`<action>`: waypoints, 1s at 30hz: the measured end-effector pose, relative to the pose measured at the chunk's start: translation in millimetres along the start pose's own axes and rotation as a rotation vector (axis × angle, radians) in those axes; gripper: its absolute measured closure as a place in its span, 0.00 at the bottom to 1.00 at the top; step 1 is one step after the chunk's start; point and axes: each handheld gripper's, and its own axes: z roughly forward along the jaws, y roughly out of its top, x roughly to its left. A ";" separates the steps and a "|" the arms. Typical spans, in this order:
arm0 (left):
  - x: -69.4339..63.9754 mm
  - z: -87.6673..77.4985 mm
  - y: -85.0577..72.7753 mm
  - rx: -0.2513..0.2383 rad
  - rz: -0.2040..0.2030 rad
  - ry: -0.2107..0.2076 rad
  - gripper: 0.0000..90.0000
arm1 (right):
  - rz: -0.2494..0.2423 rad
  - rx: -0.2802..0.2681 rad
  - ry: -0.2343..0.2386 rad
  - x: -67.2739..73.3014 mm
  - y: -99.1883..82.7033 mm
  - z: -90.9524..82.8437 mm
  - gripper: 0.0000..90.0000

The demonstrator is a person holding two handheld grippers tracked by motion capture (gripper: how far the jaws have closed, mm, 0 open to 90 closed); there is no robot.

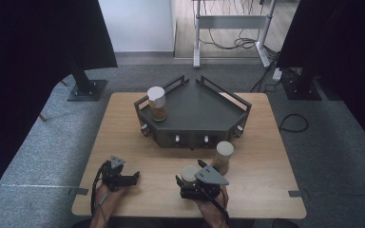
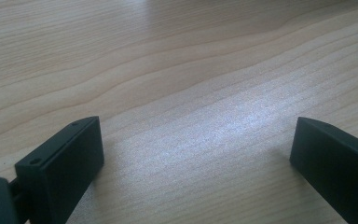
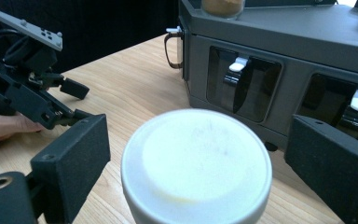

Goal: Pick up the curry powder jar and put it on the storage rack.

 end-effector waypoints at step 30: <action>0.2 -0.1 0.0 0.000 0.001 -0.001 0.03 | 0.031 -0.026 -0.015 4.1 -16.6 -5.7 0.36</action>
